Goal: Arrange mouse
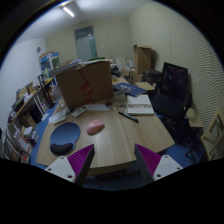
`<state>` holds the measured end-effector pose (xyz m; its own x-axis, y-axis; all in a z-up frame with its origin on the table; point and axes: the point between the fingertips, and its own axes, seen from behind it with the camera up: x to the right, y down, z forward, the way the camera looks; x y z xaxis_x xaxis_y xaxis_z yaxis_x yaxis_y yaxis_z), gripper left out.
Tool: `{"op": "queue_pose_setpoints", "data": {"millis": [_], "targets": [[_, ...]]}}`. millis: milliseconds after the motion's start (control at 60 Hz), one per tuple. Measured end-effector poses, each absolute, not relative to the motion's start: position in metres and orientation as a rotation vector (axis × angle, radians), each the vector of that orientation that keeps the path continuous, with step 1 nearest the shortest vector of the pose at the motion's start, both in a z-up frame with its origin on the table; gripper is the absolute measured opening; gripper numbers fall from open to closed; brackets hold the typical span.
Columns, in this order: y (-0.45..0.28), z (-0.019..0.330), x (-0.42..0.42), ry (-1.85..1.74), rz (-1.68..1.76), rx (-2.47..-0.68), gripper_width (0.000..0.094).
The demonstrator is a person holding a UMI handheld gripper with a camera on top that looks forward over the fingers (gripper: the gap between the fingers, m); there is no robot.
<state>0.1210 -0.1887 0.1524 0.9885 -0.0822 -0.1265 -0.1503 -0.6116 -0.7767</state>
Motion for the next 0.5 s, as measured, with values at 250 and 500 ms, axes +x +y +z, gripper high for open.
{"op": "queue_pose_setpoints", "data": {"millis": [250, 500], "targets": [[-0.148, 0.129, 0.094, 0.052, 0.163, -2.262, 0.0823], [-0.092, 0.060, 0.040, -0.048, 0.233, -2.316, 0.0834]]}}
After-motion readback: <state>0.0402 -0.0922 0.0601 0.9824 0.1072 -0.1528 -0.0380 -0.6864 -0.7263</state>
